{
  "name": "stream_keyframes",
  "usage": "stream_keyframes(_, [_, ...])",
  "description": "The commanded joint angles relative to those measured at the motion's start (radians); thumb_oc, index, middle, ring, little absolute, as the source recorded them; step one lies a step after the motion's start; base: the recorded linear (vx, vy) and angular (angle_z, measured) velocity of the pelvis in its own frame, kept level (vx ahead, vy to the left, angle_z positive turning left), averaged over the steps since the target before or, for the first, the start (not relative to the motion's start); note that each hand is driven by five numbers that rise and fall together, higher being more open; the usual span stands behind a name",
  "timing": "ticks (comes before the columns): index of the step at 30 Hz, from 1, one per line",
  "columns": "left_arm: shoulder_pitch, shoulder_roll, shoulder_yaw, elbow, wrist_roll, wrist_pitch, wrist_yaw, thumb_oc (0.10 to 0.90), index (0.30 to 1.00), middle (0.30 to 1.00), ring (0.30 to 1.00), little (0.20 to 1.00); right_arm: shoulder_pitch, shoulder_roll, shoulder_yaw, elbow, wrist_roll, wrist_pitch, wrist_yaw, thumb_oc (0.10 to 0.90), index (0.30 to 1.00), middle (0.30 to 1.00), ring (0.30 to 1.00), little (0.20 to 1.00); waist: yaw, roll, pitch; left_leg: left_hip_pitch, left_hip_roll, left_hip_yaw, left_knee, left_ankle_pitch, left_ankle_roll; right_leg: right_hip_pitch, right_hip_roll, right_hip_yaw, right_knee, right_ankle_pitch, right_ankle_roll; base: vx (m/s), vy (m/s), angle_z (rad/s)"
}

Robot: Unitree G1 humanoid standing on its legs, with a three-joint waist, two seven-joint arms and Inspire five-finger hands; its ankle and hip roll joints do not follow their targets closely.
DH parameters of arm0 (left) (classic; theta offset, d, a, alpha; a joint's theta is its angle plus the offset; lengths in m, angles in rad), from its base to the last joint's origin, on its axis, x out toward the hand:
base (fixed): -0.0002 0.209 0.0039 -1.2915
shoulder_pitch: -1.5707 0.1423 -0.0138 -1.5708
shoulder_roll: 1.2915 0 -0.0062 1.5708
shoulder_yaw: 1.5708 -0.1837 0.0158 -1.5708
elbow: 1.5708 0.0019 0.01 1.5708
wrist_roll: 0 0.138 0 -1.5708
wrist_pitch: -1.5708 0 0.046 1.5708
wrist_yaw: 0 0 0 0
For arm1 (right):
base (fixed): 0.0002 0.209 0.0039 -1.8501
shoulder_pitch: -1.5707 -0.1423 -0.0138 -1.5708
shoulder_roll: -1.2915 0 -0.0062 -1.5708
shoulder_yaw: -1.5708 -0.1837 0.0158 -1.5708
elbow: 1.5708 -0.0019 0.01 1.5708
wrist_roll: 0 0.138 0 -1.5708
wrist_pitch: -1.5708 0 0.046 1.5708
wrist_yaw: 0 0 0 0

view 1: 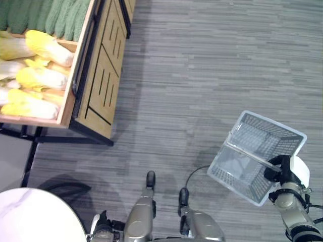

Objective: Get the vegetables into the basket

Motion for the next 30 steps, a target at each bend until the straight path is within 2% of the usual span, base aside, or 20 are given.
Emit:
stream_keyframes(1, [0.029, 0.084, -0.009, 0.014, 0.025, 0.006, 0.024, 0.900, 1.000, 1.000, 1.000, 1.000, -0.036, -0.081, -0.029, -0.080, -0.009, -0.022, -0.082, 0.400, 0.300, 0.300, 0.300, 0.300, 0.028, -0.055, -0.071, -0.039, 0.001, 0.029, 0.126, -0.161, -0.021, -0.058, -0.134, 0.023, 0.097, 0.014, 0.135, 0.14, 0.215, -0.15])
stream_keyframes(5, [0.010, 0.106, -0.013, 0.013, 0.035, 0.011, 0.022, 0.900, 1.000, 1.000, 1.000, 1.000, -0.050, -0.065, -0.017, -0.064, -0.003, -0.020, -0.086, 0.400, 0.300, 0.300, 0.300, 0.300, 0.017, -0.053, -0.055, -0.005, 0.001, 0.047, 0.094, -0.167, 0.002, -0.124, -0.138, -0.008, 0.287, 0.046, 0.135, 0.12, 0.225, -0.19])
stream_keyframes(9, [0.001, 0.114, -0.008, 0.000, 0.024, 0.012, 0.028, 0.900, 1.000, 1.000, 1.000, 1.000, -0.046, -0.057, -0.014, -0.064, -0.006, -0.015, -0.086, 0.400, 0.300, 0.300, 0.300, 0.300, 0.005, -0.054, -0.039, 0.034, -0.012, 0.054, 0.091, -0.187, 0.012, -0.164, -0.138, -0.021, 0.335, 0.089, 0.129, 0.09, 0.089, -0.03])
stream_keyframes(12, [-0.012, 0.107, -0.001, 0.008, 0.015, 0.008, 0.030, 0.900, 1.000, 1.000, 1.000, 1.000, -0.050, -0.048, -0.027, -0.050, 0.022, -0.021, -0.091, 0.400, 0.300, 0.300, 0.300, 0.300, -0.011, -0.046, -0.024, 0.058, -0.033, 0.035, 0.109, -0.223, 0.015, -0.224, -0.118, -0.007, 0.262, 0.086, 0.117, 0.21, 0.015, 0.04])
stream_keyframes(13, [-0.007, 0.100, 0.001, 0.010, 0.015, 0.010, 0.027, 0.900, 1.000, 1.000, 1.000, 1.000, -0.054, -0.048, -0.031, -0.063, 0.029, -0.024, -0.094, 0.400, 0.300, 0.300, 0.300, 0.300, -0.021, -0.045, -0.018, 0.078, -0.045, 0.025, 0.134, -0.259, 0.010, -0.268, -0.129, -0.004, 0.173, 0.107, 0.125, 0.29, -0.073, 0.08])
stream_keyframes(17, [0.004, 0.089, 0.008, 0.025, 0.019, 0.012, 0.018, 0.900, 1.000, 1.000, 1.000, 1.000, -0.055, -0.054, -0.031, -0.073, 0.021, -0.021, -0.095, 0.400, 0.300, 0.300, 0.300, 0.300, -0.031, -0.049, -0.012, 0.117, -0.056, 0.004, 0.173, -0.306, -0.002, -0.298, -0.158, -0.005, 0.074, 0.159, 0.147, 0.26, -0.094, 0.19])
stream_keyframes(18, [0.017, 0.079, 0.011, 0.035, 0.025, 0.013, 0.005, 0.900, 1.000, 1.000, 1.000, 1.000, -0.053, -0.059, -0.032, -0.076, 0.012, -0.017, -0.089, 0.400, 0.300, 0.300, 0.300, 0.300, -0.035, -0.050, -0.011, 0.141, -0.057, -0.009, 0.194, -0.337, -0.012, -0.311, -0.175, -0.022, 0.018, 0.188, 0.160, 0.29, -0.123, 0.44])
stream_keyframes(23, [0.040, 0.057, 0.028, 0.058, 0.021, 0.017, -0.010, 0.900, 1.000, 1.000, 1.000, 1.000, -0.031, -0.066, -0.036, -0.062, 0.008, -0.012, -0.066, 0.400, 0.300, 0.300, 0.300, 0.300, -0.042, -0.060, -0.030, 0.199, -0.061, -0.048, 0.225, -0.379, -0.028, -0.298, -0.174, -0.016, 0.026, 0.211, 0.164, 0.29, -0.173, 0.41])
stream_keyframes(24, [0.044, 0.050, 0.032, 0.067, 0.020, 0.017, -0.011, 0.900, 1.000, 1.000, 1.000, 1.000, -0.026, -0.068, -0.036, -0.059, 0.006, -0.012, -0.062, 0.400, 0.300, 0.300, 0.300, 0.300, -0.042, -0.058, -0.038, 0.208, -0.057, -0.055, 0.227, -0.380, -0.032, -0.294, -0.173, -0.027, 0.031, 0.216, 0.161, 0.39, -0.319, 0.55])
stream_keyframes(25, [0.057, 0.040, 0.047, 0.073, 0.013, 0.020, -0.010, 0.900, 1.000, 1.000, 1.000, 1.000, -0.013, -0.079, -0.034, -0.063, -0.006, -0.009, -0.050, 0.400, 0.300, 0.300, 0.300, 0.300, -0.034, -0.050, -0.059, 0.237, -0.032, -0.065, 0.235, -0.360, -0.052, -0.278, -0.164, -0.064, 0.052, 0.203, 0.149, 0.32, -0.262, 0.45])
stream_keyframes(27, [0.062, 0.034, 0.047, 0.077, 0.011, 0.021, -0.010, 0.900, 1.000, 1.000, 1.000, 1.000, -0.007, -0.084, -0.034, -0.060, -0.008, -0.009, -0.048, 0.400, 0.300, 0.300, 0.300, 0.300, -0.035, -0.044, -0.065, 0.239, -0.019, -0.076, 0.251, -0.343, -0.063, -0.267, -0.155, -0.072, 0.057, 0.196, 0.141, 0.25, -0.244, 0.16])
stream_keyframes(29, [0.068, 0.026, 0.047, 0.070, -0.004, 0.019, -0.006, 0.900, 1.000, 1.000, 1.000, 1.000, -0.004, -0.105, -0.030, -0.059, -0.015, -0.011, -0.048, 0.400, 0.300, 0.300, 0.300, 0.300, -0.026, -0.038, -0.068, 0.214, 0.003, -0.082, 0.317, -0.286, -0.088, -0.244, -0.143, -0.100, 0.068, 0.166, 0.119, 0.22, -0.299, 0.29])
stream_keyframes(30, [0.062, 0.022, 0.055, 0.066, -0.025, 0.019, 0.003, 0.900, 1.000, 1.000, 1.000, 1.000, -0.001, -0.114, -0.025, -0.060, -0.021, -0.014, -0.053, 0.400, 0.300, 0.300, 0.300, 0.300, -0.021, -0.032, -0.064, 0.189, 0.020, -0.079, 0.390, -0.261, -0.104, -0.230, -0.136, -0.114, 0.077, 0.147, 0.103, 0.18, -0.265, 0.46])
